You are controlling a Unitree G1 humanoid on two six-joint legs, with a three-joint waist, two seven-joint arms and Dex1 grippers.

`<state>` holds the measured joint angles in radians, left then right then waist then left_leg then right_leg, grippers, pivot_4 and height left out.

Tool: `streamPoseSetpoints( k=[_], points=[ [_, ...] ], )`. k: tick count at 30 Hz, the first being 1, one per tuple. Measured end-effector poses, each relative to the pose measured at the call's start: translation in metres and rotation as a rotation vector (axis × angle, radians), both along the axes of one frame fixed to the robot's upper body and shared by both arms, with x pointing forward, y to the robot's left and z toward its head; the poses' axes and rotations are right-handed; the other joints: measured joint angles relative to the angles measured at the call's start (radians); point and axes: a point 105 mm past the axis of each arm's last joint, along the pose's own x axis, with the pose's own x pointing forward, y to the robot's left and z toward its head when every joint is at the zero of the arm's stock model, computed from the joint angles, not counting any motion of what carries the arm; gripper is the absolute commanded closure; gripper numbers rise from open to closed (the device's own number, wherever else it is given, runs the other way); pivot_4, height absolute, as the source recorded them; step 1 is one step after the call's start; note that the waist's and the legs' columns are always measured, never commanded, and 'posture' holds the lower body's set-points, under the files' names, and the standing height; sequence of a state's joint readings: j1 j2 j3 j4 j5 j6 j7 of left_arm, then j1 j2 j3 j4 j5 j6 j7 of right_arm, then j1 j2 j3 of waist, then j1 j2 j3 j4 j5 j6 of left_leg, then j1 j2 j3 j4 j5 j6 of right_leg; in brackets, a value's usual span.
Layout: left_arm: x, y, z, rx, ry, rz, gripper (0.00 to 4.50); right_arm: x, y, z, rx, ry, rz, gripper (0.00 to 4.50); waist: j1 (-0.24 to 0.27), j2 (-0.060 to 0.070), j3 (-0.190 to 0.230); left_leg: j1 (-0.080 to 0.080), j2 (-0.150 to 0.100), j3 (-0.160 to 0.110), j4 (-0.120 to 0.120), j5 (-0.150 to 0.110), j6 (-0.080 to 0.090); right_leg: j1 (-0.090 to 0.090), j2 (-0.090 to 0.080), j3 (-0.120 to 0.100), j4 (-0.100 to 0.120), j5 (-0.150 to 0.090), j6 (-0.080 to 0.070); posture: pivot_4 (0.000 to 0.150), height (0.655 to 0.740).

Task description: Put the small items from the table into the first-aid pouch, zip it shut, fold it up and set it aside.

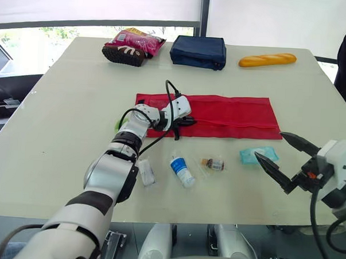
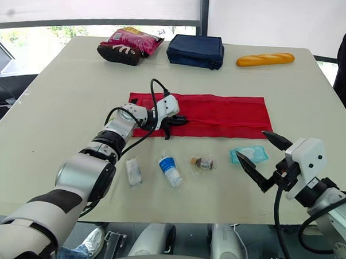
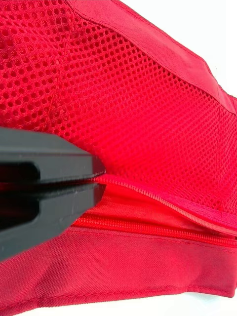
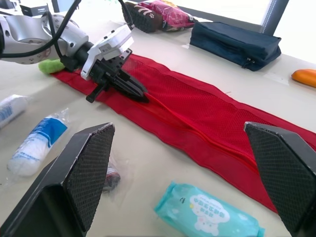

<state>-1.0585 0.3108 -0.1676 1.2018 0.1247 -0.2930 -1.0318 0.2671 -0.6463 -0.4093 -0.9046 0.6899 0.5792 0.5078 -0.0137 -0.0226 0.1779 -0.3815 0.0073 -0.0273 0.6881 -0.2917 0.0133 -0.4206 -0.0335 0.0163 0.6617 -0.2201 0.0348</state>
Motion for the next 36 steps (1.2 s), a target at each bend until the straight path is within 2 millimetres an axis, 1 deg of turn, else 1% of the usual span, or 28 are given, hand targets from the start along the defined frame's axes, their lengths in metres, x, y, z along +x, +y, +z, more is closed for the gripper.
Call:
streamPoseSetpoints(
  k=[5, 7, 8, 10, 12, 13, 15, 16, 19, 21, 23, 25, 27, 30, 35, 36],
  points=[
    [-0.001, 0.001, 0.0, 0.006, -0.001, -0.013, 4.47, 0.001, 0.001, 0.002, -0.012, -0.008, 0.014, 0.0, -0.001, 0.0, 0.0, 0.0, 0.0, 0.0, 0.0, 0.0, 0.0, 0.0, 0.0, 0.0, 0.0, 0.0, 0.0, 0.15, 0.74],
    [-0.001, 0.006, 0.001, 0.015, -0.007, -0.015, 4.47, 0.002, 0.003, 0.004, -0.012, -0.015, 0.02, 0.0, -0.001, 0.0, 0.0, 0.0, 0.0, 0.0, 0.0, 0.0, 0.0, 0.0, 0.0, 0.0, 0.0, 0.0, 0.0, 0.15, 0.74],
    [-0.001, 0.014, 0.002, 0.027, -0.004, -0.008, 4.47, 0.002, 0.009, 0.001, -0.01, 0.003, 0.044, 0.0, -0.003, 0.0, 0.0, 0.0, 0.0, 0.0, 0.0, 0.0, 0.0, 0.0, 0.0, 0.0, 0.0, 0.0, 0.0, 0.15, 0.74],
    [-0.001, 0.017, 0.003, 0.031, -0.003, -0.005, 4.47, 0.002, 0.012, -0.001, -0.008, 0.016, 0.053, 0.0, -0.003, 0.0, 0.0, 0.0, 0.0, 0.0, 0.0, 0.0, 0.0, 0.0, 0.0, 0.0, 0.0, 0.0, 0.0, 0.15, 0.74],
    [-0.002, 0.029, 0.004, 0.047, 0.005, -0.002, 4.47, 0.002, 0.025, -0.008, -0.002, 0.049, 0.101, 0.0, -0.003, 0.0, 0.0, 0.0, 0.001, 0.0, 0.0, 0.0, 0.0, 0.0, 0.0, 0.0, 0.0, 0.0, 0.0, 0.15, 0.74],
    [-0.003, 0.03, 0.004, 0.048, 0.006, -0.004, 4.47, 0.002, 0.027, -0.008, -0.001, 0.051, 0.108, 0.0, -0.003, 0.0, 0.0, 0.0, 0.001, 0.0, 0.0, 0.0, 0.0, 0.0, 0.001, 0.0, 0.0, 0.0, 0.0, 0.15, 0.74],
    [-0.009, 0.04, 0.002, 0.047, 0.03, -0.02, 4.47, 0.004, 0.04, -0.005, 0.01, 0.042, 0.161, 0.0, -0.004, 0.0, 0.0, 0.0, 0.001, -0.001, 0.0, 0.0, 0.0, 0.0, 0.0, 0.0, 0.0, 0.0, 0.0, 0.15, 0.74],
    [-0.011, 0.041, 0.002, 0.044, 0.035, -0.028, 4.47, 0.004, 0.044, -0.005, 0.017, 0.044, 0.178, 0.0, -0.003, 0.0, 0.0, -0.001, 0.001, -0.001, 0.0, 0.0, 0.0, 0.0, 0.0, 0.0, -0.001, 0.0, 0.0, 0.15, 0.74],
    [-0.02, 0.051, 0.0, 0.048, 0.054, -0.047, 4.47, 0.005, 0.065, -0.007, 0.021, 0.062, 0.286, 0.0, -0.007, 0.0, 0.0, 0.0, 0.001, -0.002, 0.0, 0.0, 0.0, 0.0, 0.001, 0.001, -0.001, 0.0, -0.001, 0.15, 0.74],
    [-0.022, 0.051, 0.001, 0.044, 0.059, -0.056, 4.47, 0.005, 0.075, -0.01, 0.014, 0.08, 0.331, 0.0, -0.003, -0.001, 0.0, -0.001, 0.001, -0.003, 0.0, 0.0, 0.0, 0.0, 0.0, -0.001, -0.001, 0.0, -0.001, 0.15, 0.74],
    [-0.025, 0.056, 0.0, 0.046, 0.067, -0.047, 4.47, 0.011, 0.084, -0.014, -0.005, 0.087, 0.368, 0.0, -0.003, -0.001, 0.0, 0.0, 0.001, -0.004, 0.0, 0.0, 0.0, 0.0, 0.0, 0.0, -0.001, 0.0, -0.001, 0.15, 0.74],
    [-0.028, 0.056, -0.001, 0.042, 0.073, -0.045, 4.47, 0.016, 0.095, -0.019, -0.017, 0.1, 0.408, 0.0, -0.003, -0.001, 0.0, 0.0, 0.001, -0.004, 0.0, 0.0, 0.0, 0.0, 0.0, 0.0, -0.001, 0.0, -0.001, 0.15, 0.74],
    [-0.03, 0.059, -0.001, 0.038, 0.088, -0.036, 4.47, 0.021, 0.109, -0.021, -0.025, 0.101, 0.458, 0.0, -0.005, -0.001, 0.0, 0.0, 0.001, -0.005, 0.0, 0.0, 0.0, -0.001, 0.0, 0.0, -0.001, 0.0, -0.001, 0.15, 0.74],
    [-0.031, 0.057, 0.003, 0.024, 0.1, -0.039, 4.47, 0.026, 0.131, -0.023, -0.052, 0.095, 0.548, 0.0, -0.003, -0.001, 0.0, -0.001, 0.001, -0.005, 0.0, 0.0, 0.0, -0.001, 0.001, -0.002, 0.0, 0.0, -0.001, 0.15, 0.74],
    [-0.029, 0.06, 0.005, 0.036, 0.107, -0.029, 4.47, 0.031, 0.153, -0.029, -0.103, 0.103, 0.644, 0.0, -0.002, -0.001, 0.0, -0.002, 0.001, -0.006, 0.0, 0.0, 0.0, -0.001, 0.0, -0.002, -0.001, 0.0, -0.001, 0.15, 0.74],
    [-0.029, 0.059, 0.006, 0.038, 0.105, -0.031, 4.47, 0.03, 0.154, -0.029, -0.104, 0.103, 0.65, 0.0, -0.001, -0.001, 0.0, -0.002, 0.0, -0.006, 0.0, 0.0, 0.0, -0.001, 0.0, -0.002, -0.001, 0.0, -0.001, 0.15, 0.74]
  ],
)
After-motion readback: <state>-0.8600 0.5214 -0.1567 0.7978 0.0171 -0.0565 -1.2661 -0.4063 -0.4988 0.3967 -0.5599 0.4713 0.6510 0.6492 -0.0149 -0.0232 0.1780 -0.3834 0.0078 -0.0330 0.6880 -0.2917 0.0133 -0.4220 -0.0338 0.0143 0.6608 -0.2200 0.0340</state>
